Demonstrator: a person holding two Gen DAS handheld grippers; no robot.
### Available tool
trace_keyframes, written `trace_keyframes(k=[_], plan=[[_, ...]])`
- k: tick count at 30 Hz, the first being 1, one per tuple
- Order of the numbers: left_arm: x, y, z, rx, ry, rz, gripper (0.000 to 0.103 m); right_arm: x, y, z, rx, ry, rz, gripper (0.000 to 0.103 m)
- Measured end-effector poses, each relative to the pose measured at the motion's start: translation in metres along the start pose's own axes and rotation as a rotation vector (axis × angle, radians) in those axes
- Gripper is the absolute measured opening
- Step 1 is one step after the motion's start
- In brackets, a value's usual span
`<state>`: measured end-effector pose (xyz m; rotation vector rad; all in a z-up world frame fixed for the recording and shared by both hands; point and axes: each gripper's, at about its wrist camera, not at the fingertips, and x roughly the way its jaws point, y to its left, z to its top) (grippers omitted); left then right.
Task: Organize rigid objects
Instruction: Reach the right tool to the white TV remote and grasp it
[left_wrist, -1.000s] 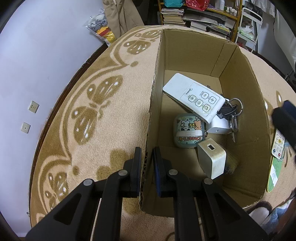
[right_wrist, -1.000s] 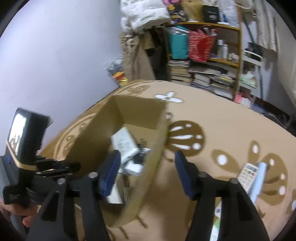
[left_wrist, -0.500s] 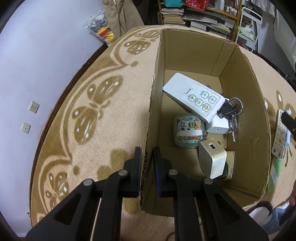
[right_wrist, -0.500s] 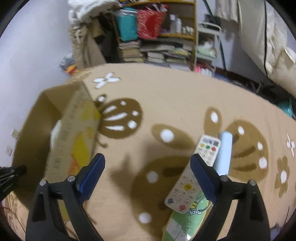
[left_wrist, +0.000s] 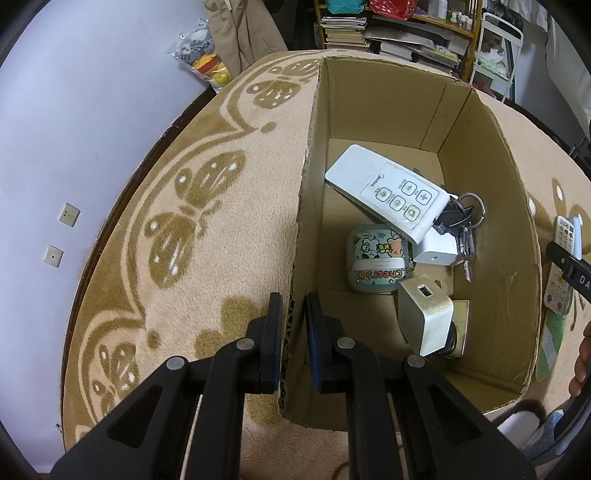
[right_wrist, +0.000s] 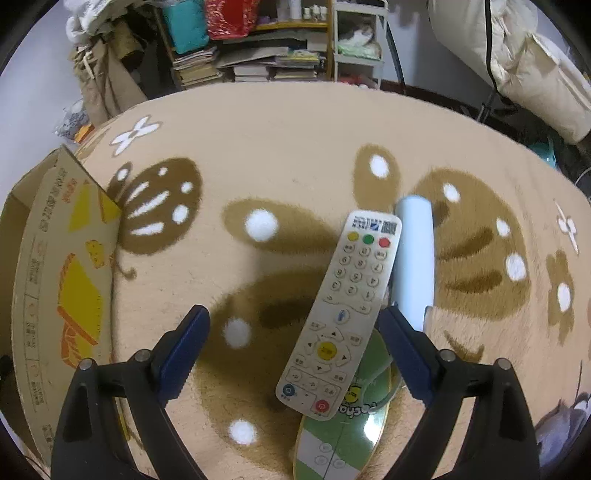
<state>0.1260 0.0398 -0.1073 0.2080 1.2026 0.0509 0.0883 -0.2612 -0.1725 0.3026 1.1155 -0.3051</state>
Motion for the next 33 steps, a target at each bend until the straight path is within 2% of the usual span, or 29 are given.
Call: trace_keyframes(k=[3,10,19,21,23,25,27,28,33], plan=[[0.000,-0.001,0.000,0.003,0.000,0.003,0.013,0.005,-0.002,-0.002,0.013,0.016,0.013,0.098],[0.000,-0.001,0.000,0.003,0.000,0.003,0.013,0.010,0.000,-0.006,0.008,0.027,0.014,0.089],[0.000,-0.002,0.000,0.003,-0.001,0.003,0.013,0.024,0.000,-0.001,0.043,0.008,0.011,0.088],[0.000,-0.002,0.000,0.002,0.000,0.003,0.013,0.031,-0.002,0.000,0.062,0.007,0.013,0.084],[0.000,-0.002,0.000,0.004,0.000,0.004,0.013,0.035,-0.001,0.000,0.068,0.002,-0.005,0.075],[0.000,-0.002,0.000,0.005,-0.001,0.005,0.013,0.036,0.000,0.001,0.064,-0.008,-0.013,0.072],[0.001,-0.002,0.000,0.005,-0.001,0.005,0.013,0.036,0.000,0.002,0.058,-0.013,-0.034,0.064],[0.001,-0.002,0.000,0.005,0.000,0.005,0.013,0.035,0.000,0.001,0.055,-0.017,-0.045,0.055],[0.001,-0.003,0.000,0.008,-0.001,0.008,0.013,0.026,0.004,0.002,0.029,-0.021,-0.012,0.045]])
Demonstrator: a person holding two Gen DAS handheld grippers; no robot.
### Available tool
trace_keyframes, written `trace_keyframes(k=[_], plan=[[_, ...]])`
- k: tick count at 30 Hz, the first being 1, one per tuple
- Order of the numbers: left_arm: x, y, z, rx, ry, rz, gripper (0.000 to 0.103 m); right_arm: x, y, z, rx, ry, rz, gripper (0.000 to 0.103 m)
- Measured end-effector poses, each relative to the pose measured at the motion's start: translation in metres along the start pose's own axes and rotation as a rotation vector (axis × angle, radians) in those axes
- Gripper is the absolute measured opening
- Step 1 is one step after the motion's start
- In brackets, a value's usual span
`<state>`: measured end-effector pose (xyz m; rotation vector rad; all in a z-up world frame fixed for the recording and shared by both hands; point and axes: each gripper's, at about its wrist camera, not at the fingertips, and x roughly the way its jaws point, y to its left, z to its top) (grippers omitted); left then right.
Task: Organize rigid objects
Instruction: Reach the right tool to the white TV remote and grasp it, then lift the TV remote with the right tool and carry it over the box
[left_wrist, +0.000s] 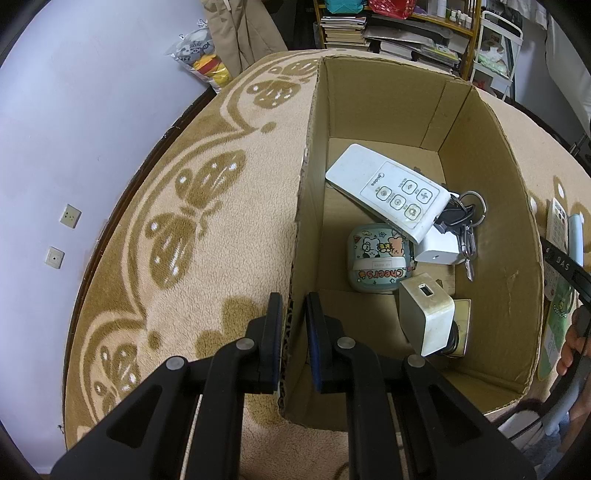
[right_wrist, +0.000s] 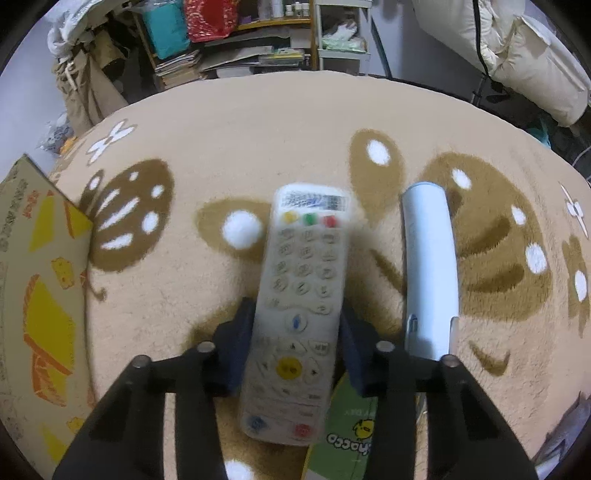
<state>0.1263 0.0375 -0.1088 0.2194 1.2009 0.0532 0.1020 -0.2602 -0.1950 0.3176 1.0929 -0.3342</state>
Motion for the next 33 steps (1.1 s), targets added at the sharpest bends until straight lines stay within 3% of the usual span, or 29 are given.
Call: trace_keyframes(k=[10,23,33], plan=[[0.000,0.000,0.000,0.000,0.000,-0.001,0.013,-0.044,0.036,-0.004,-0.104,-0.060,0.178,0.043],[0.001,0.000,-0.001,0.000,0.000,-0.001,0.013,-0.110,0.045,-0.001,-0.131,-0.204,0.378,0.043],[0.000,0.000,0.000,0.003,0.000,0.004,0.013,-0.135,0.073,-0.010,-0.211,-0.246,0.499,0.043]])
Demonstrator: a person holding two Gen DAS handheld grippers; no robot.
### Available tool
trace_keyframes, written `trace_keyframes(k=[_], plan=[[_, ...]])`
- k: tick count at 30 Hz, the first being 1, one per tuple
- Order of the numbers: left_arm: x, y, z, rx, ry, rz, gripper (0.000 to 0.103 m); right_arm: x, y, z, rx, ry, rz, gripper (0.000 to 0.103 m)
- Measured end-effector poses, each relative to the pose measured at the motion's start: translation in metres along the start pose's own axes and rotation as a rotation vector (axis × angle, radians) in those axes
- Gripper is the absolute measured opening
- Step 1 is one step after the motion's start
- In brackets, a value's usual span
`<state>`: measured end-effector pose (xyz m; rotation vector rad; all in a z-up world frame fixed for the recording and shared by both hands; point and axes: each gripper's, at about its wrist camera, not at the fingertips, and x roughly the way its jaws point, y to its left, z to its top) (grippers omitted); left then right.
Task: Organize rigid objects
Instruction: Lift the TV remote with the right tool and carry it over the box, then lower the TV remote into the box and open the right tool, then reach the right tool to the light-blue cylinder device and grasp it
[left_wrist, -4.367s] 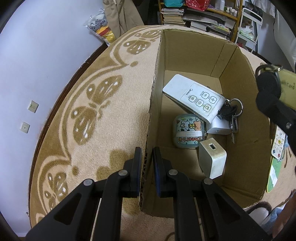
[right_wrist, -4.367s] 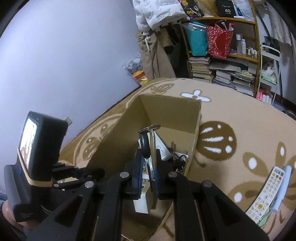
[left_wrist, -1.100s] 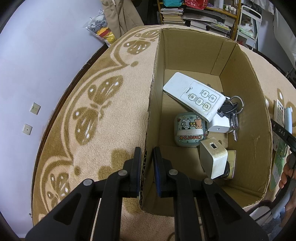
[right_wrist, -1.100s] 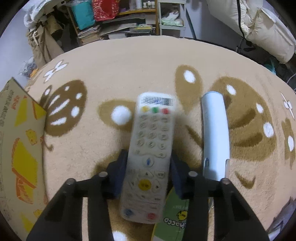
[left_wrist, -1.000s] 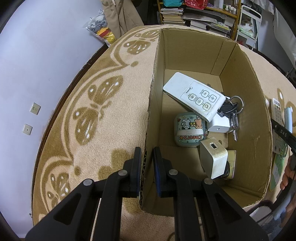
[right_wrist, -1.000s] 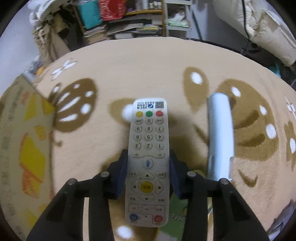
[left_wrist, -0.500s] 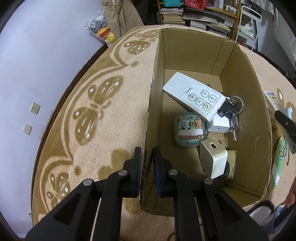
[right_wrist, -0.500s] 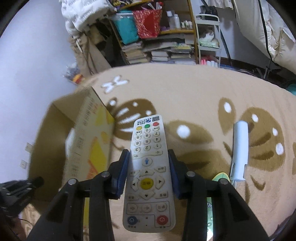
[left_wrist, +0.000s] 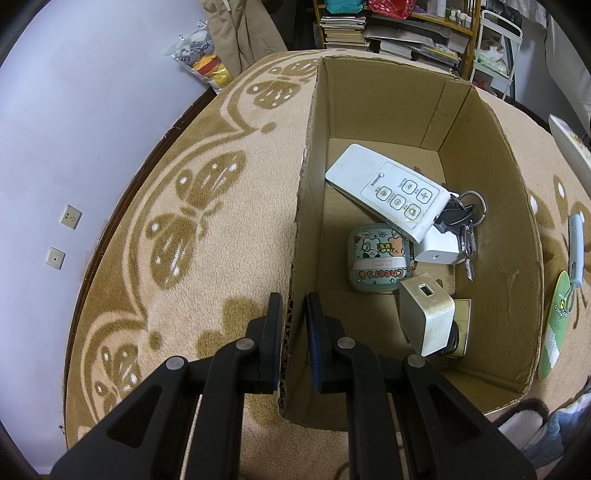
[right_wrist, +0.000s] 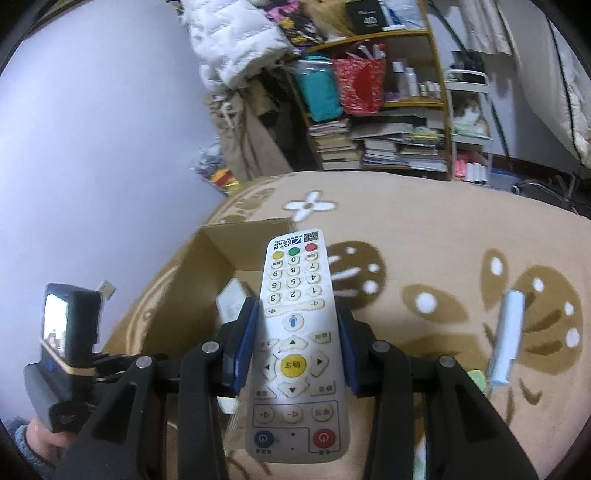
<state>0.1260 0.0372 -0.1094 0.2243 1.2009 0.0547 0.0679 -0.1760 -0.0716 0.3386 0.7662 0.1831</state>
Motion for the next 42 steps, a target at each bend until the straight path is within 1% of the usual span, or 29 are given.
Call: trace_keyframes(k=[4,12,18,21,22,25,30,31,32,33,35,36,38,39,41,42], plan=[[0.000,0.000,0.000,0.003,-0.001,0.002,0.013,0.012,0.016,-0.005,-0.028,0.022,0.068,0.043],[-0.001,0.000,0.000,0.004,-0.002,0.003,0.013,0.039,0.039,-0.023,-0.080,0.103,0.117,0.043],[-0.001,0.000,0.000,0.003,-0.001,0.002,0.013,0.052,0.044,-0.032,-0.112,0.147,0.094,0.043],[-0.001,0.000,0.000,0.005,-0.002,0.002,0.013,0.051,0.043,-0.031,-0.110,0.145,0.109,0.043],[-0.001,-0.001,0.000,0.007,-0.003,0.004,0.013,0.051,0.043,-0.031,-0.110,0.143,0.109,0.040],[0.000,-0.003,-0.001,0.012,-0.004,0.013,0.013,0.049,0.048,-0.031,-0.123,0.137,0.114,0.039],[-0.001,-0.004,-0.002,0.014,0.000,0.014,0.014,0.041,0.049,-0.027,-0.124,0.116,0.078,0.040],[-0.002,-0.004,-0.002,0.014,-0.003,0.015,0.014,0.038,0.049,-0.025,-0.131,0.109,0.052,0.042],[-0.002,-0.003,-0.002,0.011,-0.001,0.012,0.013,0.034,0.048,-0.022,-0.146,0.096,0.017,0.048],[-0.001,-0.002,-0.001,0.002,0.002,0.004,0.013,0.030,0.047,-0.020,-0.153,0.082,-0.004,0.052],[-0.001,0.000,-0.001,-0.009,0.005,-0.008,0.013,0.020,0.041,-0.016,-0.142,0.047,-0.029,0.069],[-0.001,0.001,0.000,-0.010,0.005,-0.008,0.013,0.017,0.036,-0.014,-0.128,0.035,-0.042,0.072],[0.000,-0.001,0.000,-0.003,0.004,-0.001,0.013,0.012,0.023,-0.009,-0.096,0.026,-0.095,0.082],[0.000,-0.002,0.000,0.002,0.002,0.005,0.013,0.010,0.017,-0.007,-0.082,0.023,-0.118,0.084],[0.000,-0.002,-0.001,0.003,0.002,0.008,0.013,0.004,0.002,-0.002,-0.047,0.014,-0.166,0.091],[0.000,-0.002,-0.001,0.002,0.002,0.005,0.013,0.002,-0.004,-0.001,-0.033,0.008,-0.182,0.093]])
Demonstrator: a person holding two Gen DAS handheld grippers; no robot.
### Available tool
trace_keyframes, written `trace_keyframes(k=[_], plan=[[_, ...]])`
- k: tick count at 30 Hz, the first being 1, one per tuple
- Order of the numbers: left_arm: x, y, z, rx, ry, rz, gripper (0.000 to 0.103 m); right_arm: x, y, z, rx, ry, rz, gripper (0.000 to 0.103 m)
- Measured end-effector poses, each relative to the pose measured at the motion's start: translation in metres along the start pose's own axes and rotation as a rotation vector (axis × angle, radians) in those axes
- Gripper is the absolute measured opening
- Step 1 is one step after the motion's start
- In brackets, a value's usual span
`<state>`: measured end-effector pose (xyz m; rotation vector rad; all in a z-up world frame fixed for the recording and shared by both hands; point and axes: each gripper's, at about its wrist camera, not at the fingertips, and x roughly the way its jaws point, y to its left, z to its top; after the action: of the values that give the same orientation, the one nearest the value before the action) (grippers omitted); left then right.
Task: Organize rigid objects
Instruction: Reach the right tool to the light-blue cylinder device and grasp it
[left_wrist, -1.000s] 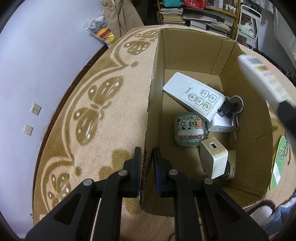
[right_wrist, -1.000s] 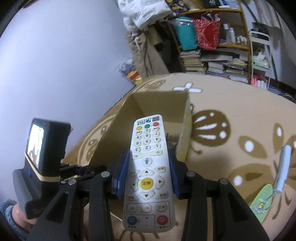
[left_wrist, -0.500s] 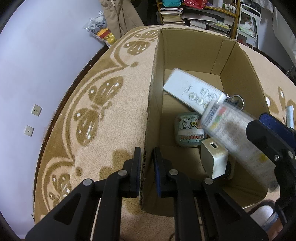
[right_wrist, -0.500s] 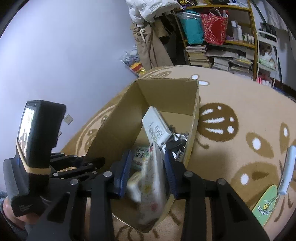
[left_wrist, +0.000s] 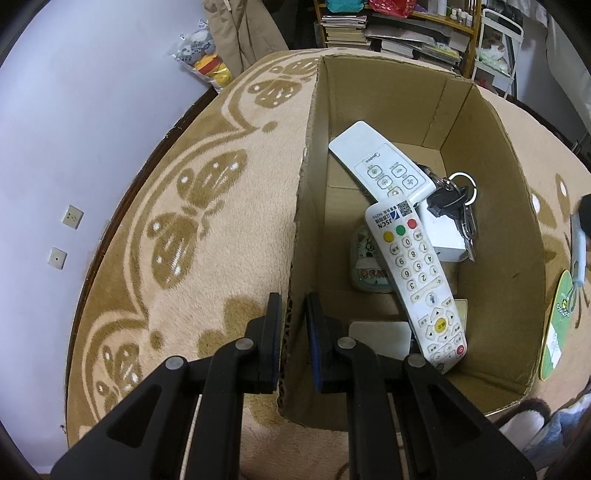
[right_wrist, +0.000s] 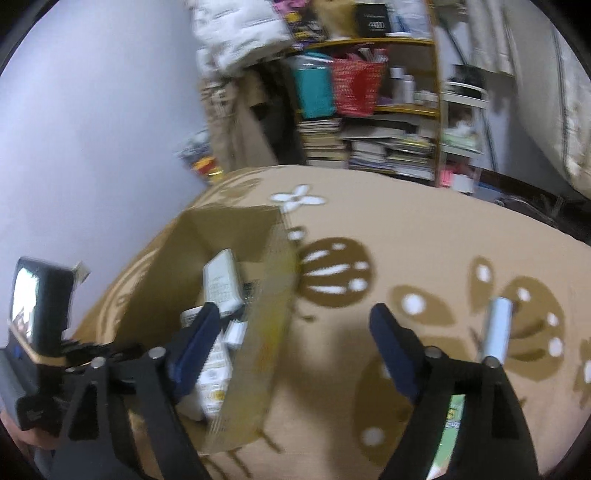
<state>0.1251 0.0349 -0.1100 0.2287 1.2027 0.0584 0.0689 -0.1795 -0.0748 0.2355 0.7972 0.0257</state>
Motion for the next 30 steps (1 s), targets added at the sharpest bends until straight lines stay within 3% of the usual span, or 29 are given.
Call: trace_keyframes(k=[7,12,24,27,29,30], plan=[[0.001,0.000,0.000,0.008,-0.002,0.012,0.014,0.005,-0.059,0.001,0.097,-0.001,-0.160,0.097],[0.001,-0.001,0.000,0.010,-0.001,0.016,0.014,0.023,-0.100,-0.006,0.155,0.045,-0.298,0.097],[0.003,-0.002,0.000,0.017,0.004,0.026,0.015,0.052,-0.159,-0.017,0.242,0.138,-0.448,0.097],[0.005,-0.003,0.000,0.023,0.007,0.031,0.015,0.063,-0.175,-0.024,0.315,0.177,-0.422,0.085],[0.005,-0.004,0.000,0.026,0.008,0.035,0.015,0.071,-0.184,-0.031,0.364,0.214,-0.409,0.068],[0.006,-0.004,0.000,0.027,0.008,0.035,0.015,0.074,-0.186,-0.034,0.374,0.223,-0.411,0.064]])
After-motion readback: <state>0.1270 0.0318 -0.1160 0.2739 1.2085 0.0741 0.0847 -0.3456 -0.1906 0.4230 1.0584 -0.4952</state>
